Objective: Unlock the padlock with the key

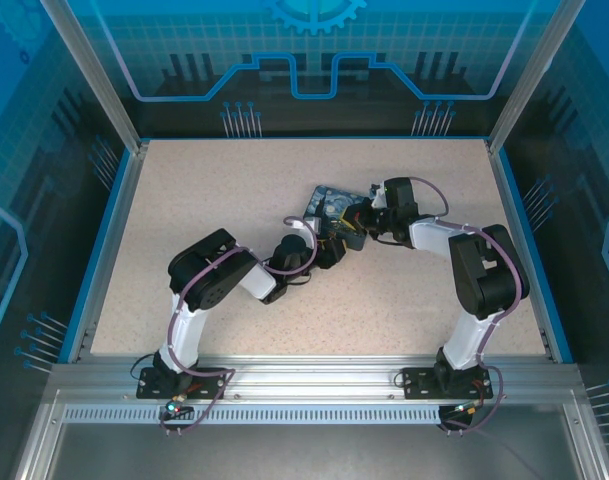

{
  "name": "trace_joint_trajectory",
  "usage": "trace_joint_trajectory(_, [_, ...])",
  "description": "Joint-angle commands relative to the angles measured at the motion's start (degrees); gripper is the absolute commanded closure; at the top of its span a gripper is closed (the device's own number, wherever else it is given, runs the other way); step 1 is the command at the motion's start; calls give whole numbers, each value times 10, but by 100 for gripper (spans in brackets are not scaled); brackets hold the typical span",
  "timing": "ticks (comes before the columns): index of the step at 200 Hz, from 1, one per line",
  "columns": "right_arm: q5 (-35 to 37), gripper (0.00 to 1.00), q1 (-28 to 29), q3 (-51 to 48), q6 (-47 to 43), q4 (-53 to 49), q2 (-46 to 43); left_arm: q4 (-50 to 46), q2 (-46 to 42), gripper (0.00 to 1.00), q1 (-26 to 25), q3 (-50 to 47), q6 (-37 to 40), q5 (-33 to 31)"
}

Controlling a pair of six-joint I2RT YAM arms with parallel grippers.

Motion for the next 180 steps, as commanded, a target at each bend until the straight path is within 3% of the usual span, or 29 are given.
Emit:
trace_joint_trajectory(1, [-1, 100, 10, 7, -8, -23, 22, 33, 3, 53, -7, -4, -7, -3])
trace_joint_trajectory(101, [-1, 100, 11, 11, -7, -24, 24, -11, 8, 55, -14, -4, -30, -55])
trace_joint_trajectory(180, [-2, 100, 11, 12, -7, -25, 24, -46, 8, 68, -14, 2, -34, -67])
